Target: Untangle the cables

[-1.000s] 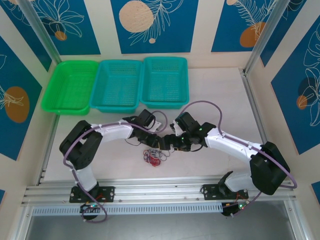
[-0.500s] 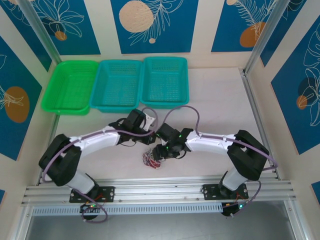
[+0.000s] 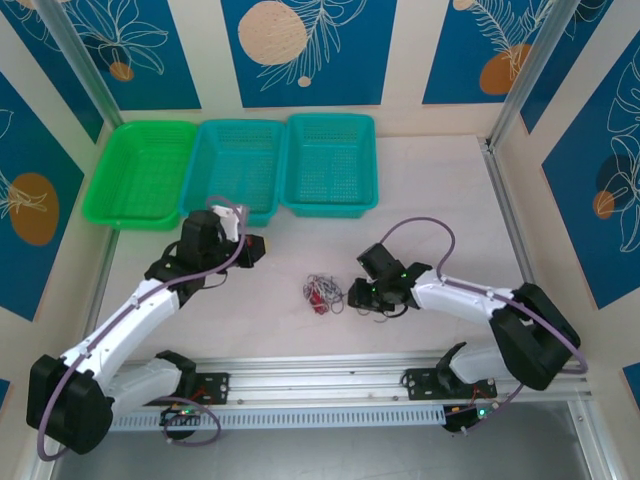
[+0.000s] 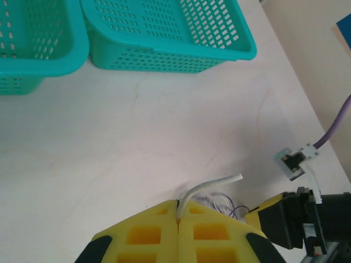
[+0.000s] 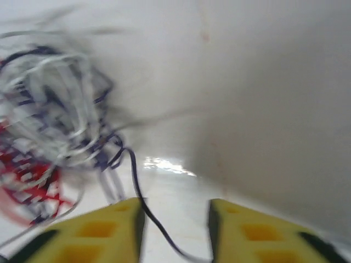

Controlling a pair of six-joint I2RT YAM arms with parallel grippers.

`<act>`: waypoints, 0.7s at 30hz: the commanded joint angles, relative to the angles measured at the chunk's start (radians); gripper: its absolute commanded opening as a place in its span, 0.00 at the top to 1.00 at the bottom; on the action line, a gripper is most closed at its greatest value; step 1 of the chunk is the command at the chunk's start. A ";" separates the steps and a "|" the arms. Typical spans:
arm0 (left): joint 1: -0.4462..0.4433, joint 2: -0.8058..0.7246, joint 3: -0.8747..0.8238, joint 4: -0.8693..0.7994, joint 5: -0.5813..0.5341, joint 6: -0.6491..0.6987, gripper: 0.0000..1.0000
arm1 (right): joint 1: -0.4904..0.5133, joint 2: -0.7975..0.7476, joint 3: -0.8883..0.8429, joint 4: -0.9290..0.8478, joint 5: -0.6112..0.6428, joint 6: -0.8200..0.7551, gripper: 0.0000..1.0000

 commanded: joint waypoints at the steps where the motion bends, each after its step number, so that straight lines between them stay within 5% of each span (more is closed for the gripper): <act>1: 0.004 -0.001 -0.044 0.040 0.050 -0.013 1.00 | 0.069 -0.062 0.113 -0.006 0.092 -0.100 0.37; 5: 0.004 -0.008 -0.063 0.053 0.028 -0.020 1.00 | 0.150 0.034 0.241 0.010 0.160 -0.178 0.28; 13: 0.005 -0.066 -0.056 -0.085 -0.139 -0.017 1.00 | 0.179 0.359 0.367 -0.024 0.215 -0.114 0.31; 14: 0.006 -0.080 -0.054 -0.111 -0.180 -0.018 1.00 | 0.178 0.378 0.368 -0.032 0.217 -0.114 0.36; 18: 0.044 -0.132 -0.058 -0.249 -0.390 -0.071 1.00 | 0.114 0.353 0.298 -0.031 0.231 -0.081 0.88; 21: 0.119 -0.165 -0.111 -0.274 -0.421 -0.115 1.00 | -0.030 0.236 0.178 0.038 0.169 -0.053 0.99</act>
